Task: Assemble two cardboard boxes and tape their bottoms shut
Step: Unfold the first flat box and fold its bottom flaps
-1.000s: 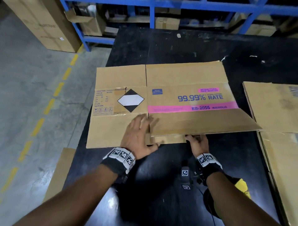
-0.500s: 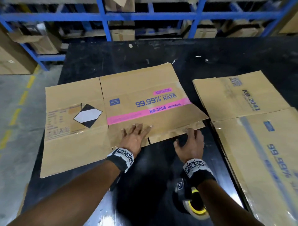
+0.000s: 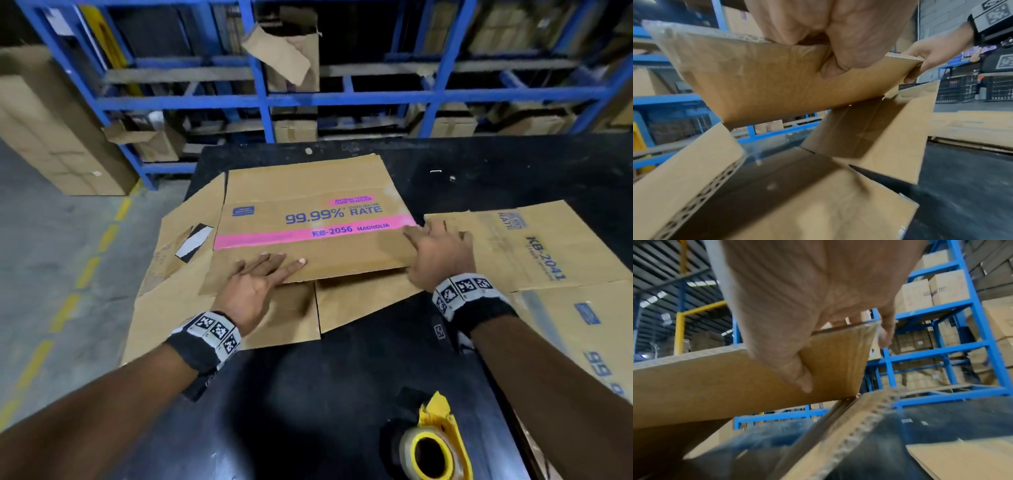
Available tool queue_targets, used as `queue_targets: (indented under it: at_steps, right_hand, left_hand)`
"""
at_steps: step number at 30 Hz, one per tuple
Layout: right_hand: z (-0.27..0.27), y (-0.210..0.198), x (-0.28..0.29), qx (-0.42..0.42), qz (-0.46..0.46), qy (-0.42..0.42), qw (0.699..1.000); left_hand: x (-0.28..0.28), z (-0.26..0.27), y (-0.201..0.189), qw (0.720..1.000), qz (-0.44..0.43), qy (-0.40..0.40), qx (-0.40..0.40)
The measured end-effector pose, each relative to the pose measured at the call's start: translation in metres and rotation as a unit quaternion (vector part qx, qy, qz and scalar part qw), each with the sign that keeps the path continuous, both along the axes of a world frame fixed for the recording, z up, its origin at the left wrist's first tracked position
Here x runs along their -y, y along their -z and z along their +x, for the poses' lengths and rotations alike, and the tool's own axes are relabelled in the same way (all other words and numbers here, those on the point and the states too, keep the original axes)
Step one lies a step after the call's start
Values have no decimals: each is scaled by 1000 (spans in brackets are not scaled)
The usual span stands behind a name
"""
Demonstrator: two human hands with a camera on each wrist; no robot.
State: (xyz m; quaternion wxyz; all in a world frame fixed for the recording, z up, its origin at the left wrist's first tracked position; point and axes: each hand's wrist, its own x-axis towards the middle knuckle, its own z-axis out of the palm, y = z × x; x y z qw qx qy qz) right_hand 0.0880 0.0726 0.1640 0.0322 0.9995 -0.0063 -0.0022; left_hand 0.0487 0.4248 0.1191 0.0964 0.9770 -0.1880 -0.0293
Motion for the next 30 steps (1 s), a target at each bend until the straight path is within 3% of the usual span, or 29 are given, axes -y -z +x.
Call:
queue_targets:
  at_steps: [3, 6, 12, 15, 18, 20, 25, 28, 30]
  right_hand:
    - [4, -33, -24, -27, 84, -8, 996]
    - [6, -58, -56, 7, 139, -38, 990]
    - [-6, -73, -108, 31, 167, -73, 983]
    - [-21, -55, -116, 7, 175, -70, 982]
    - [-32, -34, -113, 7, 193, -54, 980]
    - [-35, -26, -107, 28, 218, -49, 974]
    - [-33, -15, -93, 85, 388, -37, 917]
    - [-32, -14, -93, 104, 456, -26, 884]
    - [-30, -17, -90, 95, 476, -29, 874]
  left_hand:
    - [-35, -9, -50, 999, -15, -16, 41]
    - [-69, -16, -88, 992, -51, -43, 106]
    - [-120, -52, -105, 979, -74, -41, 186]
    - [-130, -70, -91, 980, -67, -85, 164]
    - [-141, -81, -74, 968, 59, -229, 87]
    - [-147, -84, -65, 955, 70, -284, 42]
    - [-150, -86, -65, 949, -17, -313, 41]
    - [-158, -78, -69, 931, -196, -295, 83]
    - [-166, -71, -64, 897, -340, -265, 100]
